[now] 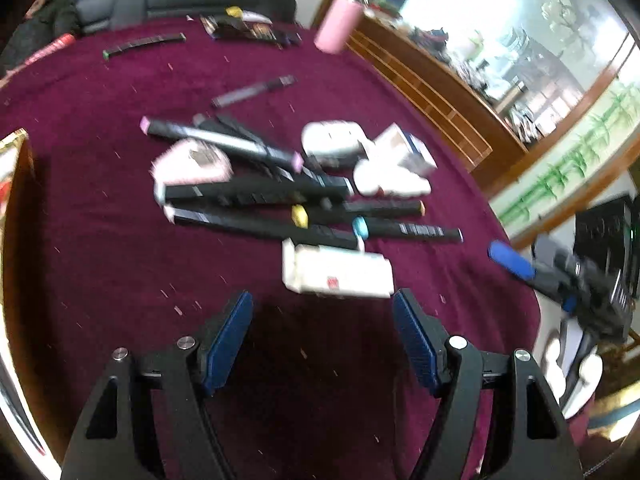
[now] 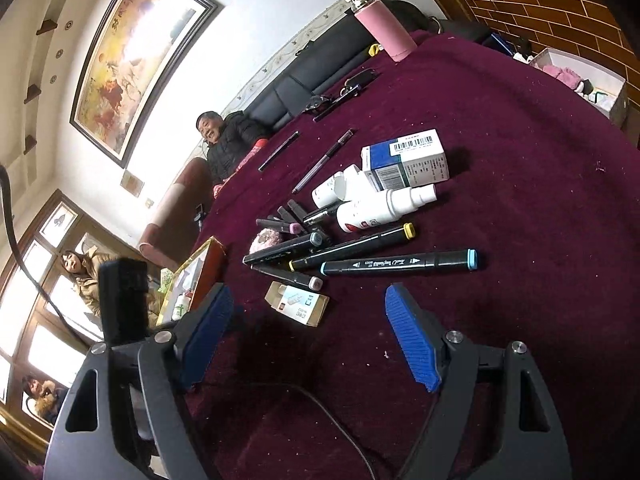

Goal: Organize objects
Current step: 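Move both open grippers back over the pile of items, then grasp the white stapler box with the left gripper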

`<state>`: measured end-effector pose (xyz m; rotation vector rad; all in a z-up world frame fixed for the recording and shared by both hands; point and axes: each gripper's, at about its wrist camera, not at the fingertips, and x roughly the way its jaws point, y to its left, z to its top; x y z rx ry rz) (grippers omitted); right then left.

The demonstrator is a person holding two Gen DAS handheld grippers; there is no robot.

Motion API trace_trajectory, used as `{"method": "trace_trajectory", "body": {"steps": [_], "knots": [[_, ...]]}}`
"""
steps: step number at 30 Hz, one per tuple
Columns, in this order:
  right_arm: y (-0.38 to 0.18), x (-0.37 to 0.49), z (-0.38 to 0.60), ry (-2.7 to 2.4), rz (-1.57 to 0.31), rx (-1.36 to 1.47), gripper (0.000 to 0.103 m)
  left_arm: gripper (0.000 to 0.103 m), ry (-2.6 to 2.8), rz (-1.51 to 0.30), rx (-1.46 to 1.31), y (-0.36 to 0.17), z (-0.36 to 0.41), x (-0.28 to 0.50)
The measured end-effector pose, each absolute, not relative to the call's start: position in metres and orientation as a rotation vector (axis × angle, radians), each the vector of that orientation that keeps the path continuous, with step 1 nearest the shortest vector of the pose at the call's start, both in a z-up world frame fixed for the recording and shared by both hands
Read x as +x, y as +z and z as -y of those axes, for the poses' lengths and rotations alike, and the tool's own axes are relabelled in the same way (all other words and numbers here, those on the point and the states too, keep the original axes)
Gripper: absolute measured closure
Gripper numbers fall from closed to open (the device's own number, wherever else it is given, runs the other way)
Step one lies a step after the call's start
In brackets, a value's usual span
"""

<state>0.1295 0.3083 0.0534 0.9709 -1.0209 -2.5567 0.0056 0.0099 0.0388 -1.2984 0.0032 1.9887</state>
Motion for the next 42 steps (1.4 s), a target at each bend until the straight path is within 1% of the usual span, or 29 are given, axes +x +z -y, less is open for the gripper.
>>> {"method": "trace_trajectory", "body": {"steps": [3,5,10,14,17,19,21,25,30,31,34,35,36,37,42], "knots": [[0.046,0.112,-0.299,-2.483,1.009,1.031,0.023,0.037,2.088,0.038,-1.322,0.038,0.0,-0.008],[0.04,0.098,-0.293,-2.429,1.027,1.067,0.023,0.037,2.13,0.129,-1.341,0.034,0.013,-0.016],[0.027,0.049,-0.267,-2.312,1.048,1.152,0.023,0.037,2.182,0.26,-1.383,0.028,0.054,-0.014],[0.009,0.028,-0.244,-2.193,1.089,1.21,0.023,0.037,2.208,0.335,-1.401,0.021,0.077,-0.012],[0.009,0.029,-0.211,-1.951,1.078,1.171,0.022,0.037,2.19,0.409,-1.391,0.019,0.09,-0.014],[0.014,0.039,-0.191,-1.783,1.064,1.121,0.021,0.037,2.182,0.425,-1.392,0.02,0.09,-0.015],[0.023,0.053,-0.195,-1.836,1.027,1.085,0.022,0.037,2.18,0.427,-1.386,0.02,0.089,-0.015],[0.03,0.078,-0.239,-2.024,1.051,1.034,0.022,0.037,2.155,0.416,-1.402,0.019,0.07,-0.015],[0.024,0.104,-0.294,-2.121,1.184,0.989,0.022,0.037,2.172,0.29,-1.354,0.022,0.01,-0.014],[0.022,0.11,-0.304,-2.135,1.212,0.983,0.022,0.037,2.208,0.234,-1.337,0.026,-0.001,-0.012],[0.021,0.123,-0.318,-2.157,1.247,0.963,0.022,0.037,2.401,-0.225,-1.283,0.035,-0.053,-0.001],[0.023,0.125,-0.32,-2.158,1.251,0.957,0.022,0.037,2.45,-0.481,-1.261,0.029,-0.075,0.005],[0.024,0.127,-0.32,-2.16,1.253,0.95,0.022,0.037,2.458,-0.626,-1.253,0.022,-0.087,0.008],[0.026,0.128,-0.321,-2.161,1.253,0.943,0.022,0.036,2.441,-0.734,-1.255,0.013,-0.096,0.012],[0.029,0.119,-0.307,-2.148,1.243,0.951,0.022,0.035,2.421,-0.774,-1.296,0.01,-0.091,0.02]]}}
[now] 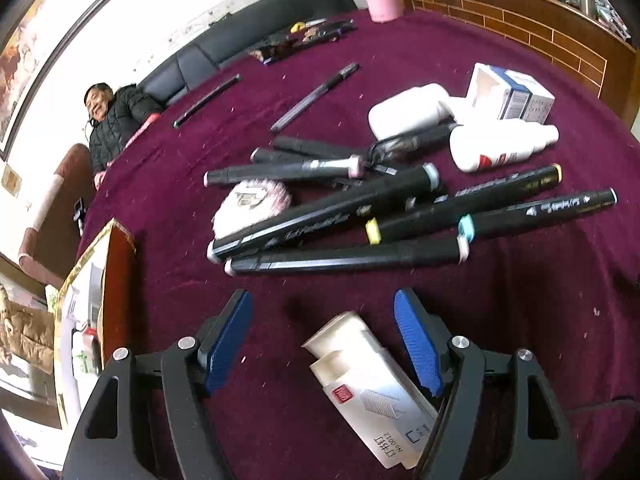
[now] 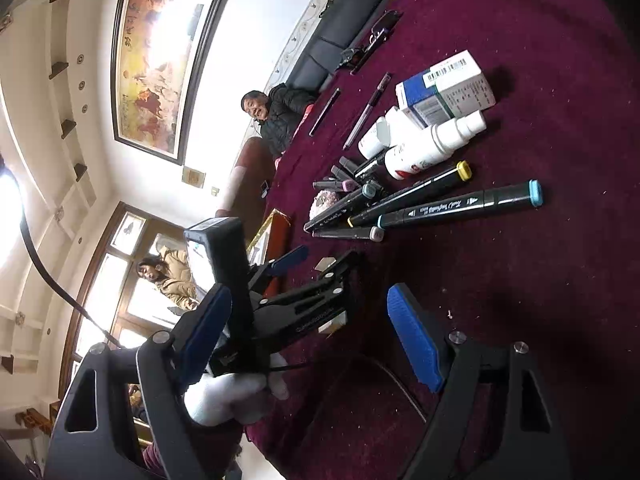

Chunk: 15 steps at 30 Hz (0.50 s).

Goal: Organize objects
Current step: 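Grasp the white stapler box with the left gripper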

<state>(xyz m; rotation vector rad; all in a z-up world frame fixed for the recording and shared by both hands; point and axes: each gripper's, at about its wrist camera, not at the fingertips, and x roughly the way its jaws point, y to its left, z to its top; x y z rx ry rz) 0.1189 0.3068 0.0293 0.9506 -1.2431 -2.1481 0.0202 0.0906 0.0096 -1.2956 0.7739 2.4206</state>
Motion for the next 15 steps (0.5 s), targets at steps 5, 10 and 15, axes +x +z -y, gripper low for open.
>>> {"method": "trace_trajectory", "body": {"steps": [5,10,15], "knots": [[0.035,0.118,-0.296,-2.179,1.146,0.982,0.022,0.036,2.382,-0.767,-1.365,0.011,-0.053,0.028],[0.04,0.103,-0.276,-2.243,1.004,1.058,0.022,0.036,2.32,-0.529,-1.454,0.008,-0.022,0.031],[0.053,0.09,-0.262,-2.357,0.769,1.141,0.022,0.036,2.2,-0.446,-1.411,0.005,-0.025,0.055]]}}
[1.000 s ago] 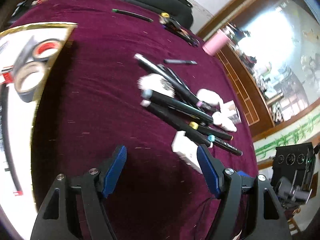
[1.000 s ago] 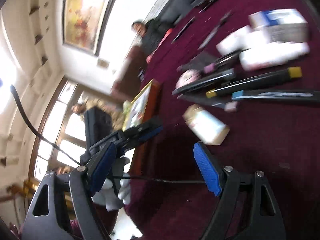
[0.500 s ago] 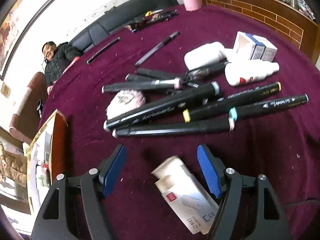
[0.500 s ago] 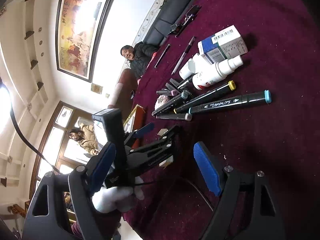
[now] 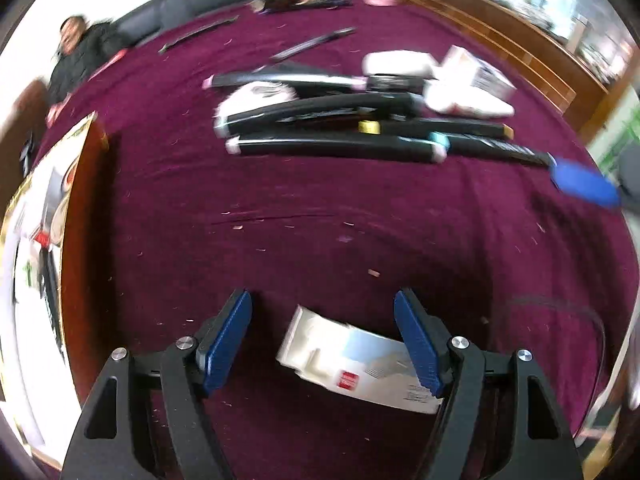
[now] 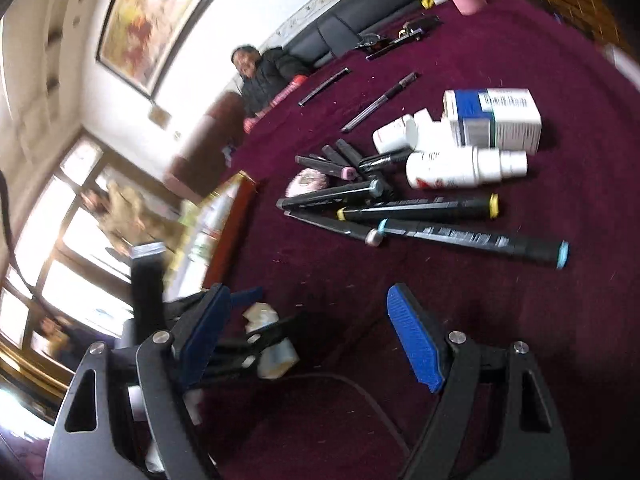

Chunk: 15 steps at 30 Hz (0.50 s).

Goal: Organize objects
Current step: 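Grasp the white stapler box with the left gripper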

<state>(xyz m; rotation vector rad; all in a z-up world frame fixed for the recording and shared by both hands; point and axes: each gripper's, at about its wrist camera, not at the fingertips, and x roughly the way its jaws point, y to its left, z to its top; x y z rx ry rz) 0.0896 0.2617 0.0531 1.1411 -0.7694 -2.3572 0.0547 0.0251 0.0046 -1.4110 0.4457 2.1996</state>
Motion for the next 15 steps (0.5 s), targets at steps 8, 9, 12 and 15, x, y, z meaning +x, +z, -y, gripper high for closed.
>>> {"method": "trace_trajectory", "body": {"steps": [8,9,12,15], "knots": [[0.058,0.076,-0.261,-2.546,0.31,1.311,0.022,0.036,2.074,-0.452,-1.379,0.01,-0.017,0.077],[0.057,0.073,-0.262,-2.548,0.277,1.322,0.022,0.036,2.089,-0.436,-1.399,0.01,-0.017,0.075],[0.056,0.061,-0.258,-2.531,0.145,1.353,0.022,0.036,2.121,-0.465,-1.412,0.01,-0.02,0.073],[0.053,0.052,-0.254,-2.503,0.038,1.389,0.022,0.037,2.122,-0.467,-1.406,0.008,-0.018,0.069]]}}
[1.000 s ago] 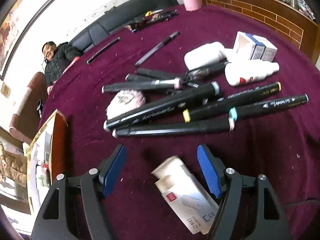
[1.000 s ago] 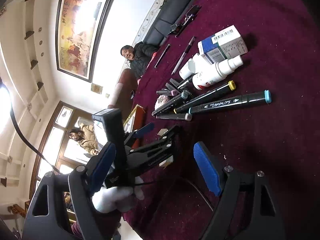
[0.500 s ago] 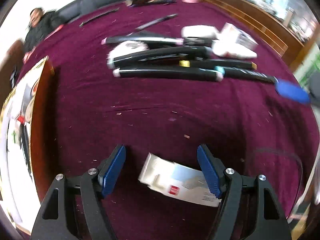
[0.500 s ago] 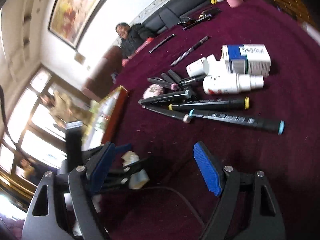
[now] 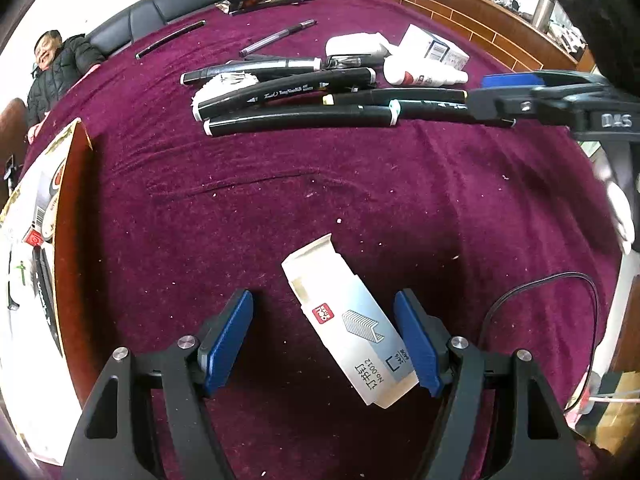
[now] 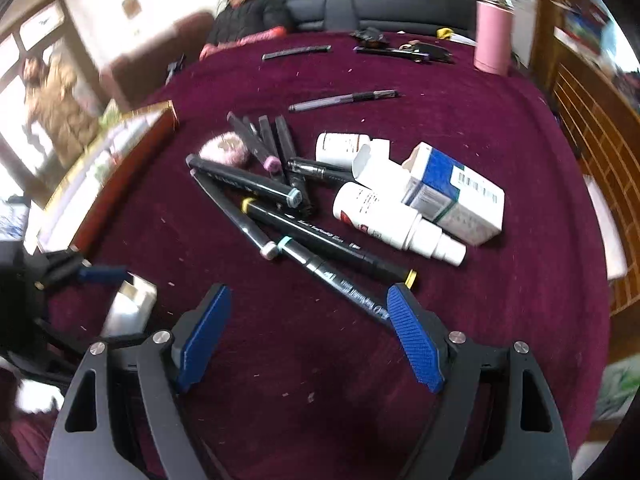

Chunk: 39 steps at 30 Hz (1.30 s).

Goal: Organize objects
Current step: 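Grasp the white stapler box with the left gripper, then grasp the black marker with teal cap using the right gripper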

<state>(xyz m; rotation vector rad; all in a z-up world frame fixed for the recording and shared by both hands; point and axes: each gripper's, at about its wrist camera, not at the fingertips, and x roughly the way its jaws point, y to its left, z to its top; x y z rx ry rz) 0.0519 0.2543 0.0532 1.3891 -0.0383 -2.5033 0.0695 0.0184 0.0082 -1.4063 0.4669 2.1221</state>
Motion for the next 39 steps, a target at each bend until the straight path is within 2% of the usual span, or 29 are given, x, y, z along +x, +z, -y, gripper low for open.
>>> {"method": "trace_trajectory", "body": {"steps": [2,4,6,15,17,19,22,23,24,25,26,27,29,30,33,39], "knots": [[0.049,0.046,-0.251,-2.484,-0.038,1.408,0.023,0.041,2.133,-0.453,-1.414,0.008,-0.012,0.067],[0.043,0.041,-0.247,-2.441,-0.097,1.433,0.028,0.049,2.156,-0.473,-1.418,0.008,-0.006,0.066],[0.038,0.04,-0.242,-2.412,-0.135,1.466,0.036,0.05,2.167,-0.469,-1.415,0.007,0.001,0.063],[0.033,0.04,-0.241,-2.439,-0.257,1.572,0.038,0.049,2.166,-0.48,-1.396,0.005,0.005,0.049],[0.024,0.033,-0.243,-2.43,-0.243,1.645,0.038,0.049,2.17,-0.474,-1.389,0.004,0.004,0.047],[0.022,0.029,-0.25,-2.454,-0.172,1.633,0.033,0.049,2.179,-0.463,-1.376,0.004,0.003,0.046],[0.023,0.03,-0.247,-2.492,-0.193,1.603,0.032,0.049,2.199,-0.437,-1.342,0.004,0.004,0.047],[0.023,0.031,-0.246,-2.499,-0.193,1.593,0.032,0.052,2.205,-0.436,-1.327,0.005,0.005,0.049],[0.023,0.033,-0.247,-2.507,-0.18,1.579,0.033,0.066,2.212,-0.425,-1.319,0.006,0.006,0.049],[0.023,0.034,-0.249,-2.516,-0.163,1.574,0.035,0.076,2.218,-0.41,-1.316,0.008,0.008,0.049],[0.023,0.036,-0.249,-2.53,-0.16,1.569,0.046,0.076,2.209,-0.374,-1.324,0.009,0.011,0.047],[0.024,0.039,-0.248,-2.537,-0.158,1.564,0.066,0.076,2.212,-0.347,-1.325,0.01,0.015,0.047],[0.027,0.043,-0.245,-2.522,-0.14,1.561,0.082,0.076,2.223,-0.333,-1.317,0.01,0.017,0.049],[0.028,0.046,-0.244,-2.522,-0.129,1.556,0.087,0.076,2.218,-0.309,-1.318,0.011,0.019,0.049],[0.029,0.054,-0.246,-2.523,-0.067,1.542,0.09,0.076,2.22,-0.25,-1.306,0.014,0.024,0.051],[0.041,0.07,-0.242,-2.511,0.093,1.458,0.09,0.076,2.267,-0.173,-1.238,0.032,0.043,0.062]]}}
